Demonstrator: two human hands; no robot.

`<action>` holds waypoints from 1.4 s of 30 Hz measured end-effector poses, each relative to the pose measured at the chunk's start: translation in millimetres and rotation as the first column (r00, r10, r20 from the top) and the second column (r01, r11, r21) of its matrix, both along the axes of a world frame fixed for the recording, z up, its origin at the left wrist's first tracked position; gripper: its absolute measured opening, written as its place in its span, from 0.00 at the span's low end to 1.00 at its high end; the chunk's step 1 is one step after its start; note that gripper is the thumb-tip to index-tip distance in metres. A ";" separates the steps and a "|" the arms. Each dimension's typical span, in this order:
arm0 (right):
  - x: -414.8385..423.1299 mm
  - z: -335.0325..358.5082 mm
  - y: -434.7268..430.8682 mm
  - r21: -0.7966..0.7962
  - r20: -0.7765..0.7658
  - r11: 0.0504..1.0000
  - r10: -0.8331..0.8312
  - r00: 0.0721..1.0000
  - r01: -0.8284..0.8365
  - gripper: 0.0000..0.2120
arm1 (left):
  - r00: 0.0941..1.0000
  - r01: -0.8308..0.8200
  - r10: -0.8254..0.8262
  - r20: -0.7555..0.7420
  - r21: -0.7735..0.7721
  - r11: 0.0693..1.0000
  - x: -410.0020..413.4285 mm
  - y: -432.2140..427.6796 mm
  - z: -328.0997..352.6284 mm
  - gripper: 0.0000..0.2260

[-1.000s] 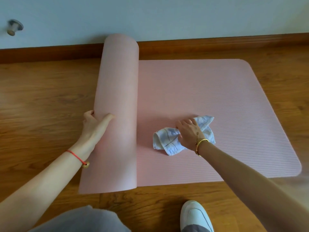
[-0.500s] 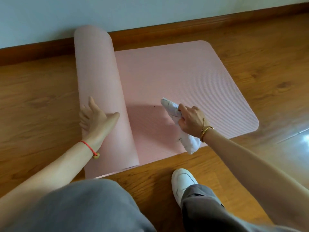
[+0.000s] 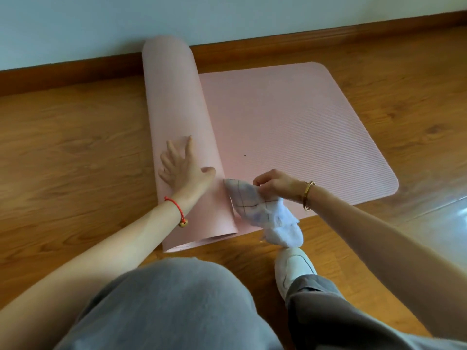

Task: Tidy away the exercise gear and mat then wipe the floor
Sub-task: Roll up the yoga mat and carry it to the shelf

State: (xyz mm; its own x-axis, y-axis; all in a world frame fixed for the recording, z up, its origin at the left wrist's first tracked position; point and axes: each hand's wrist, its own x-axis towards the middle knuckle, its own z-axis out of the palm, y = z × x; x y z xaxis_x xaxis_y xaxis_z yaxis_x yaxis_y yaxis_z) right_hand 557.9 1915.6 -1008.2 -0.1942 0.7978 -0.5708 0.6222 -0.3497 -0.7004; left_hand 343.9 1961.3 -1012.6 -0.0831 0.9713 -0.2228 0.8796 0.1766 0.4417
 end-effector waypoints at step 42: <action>-123.3 -61.0 63.6 -0.231 -0.507 0.971 -0.168 0.846 0.054 0.21 | 0.810 -0.407 0.436 0.392 -0.159 0.900 -88.5 38.1 -2.3 0.65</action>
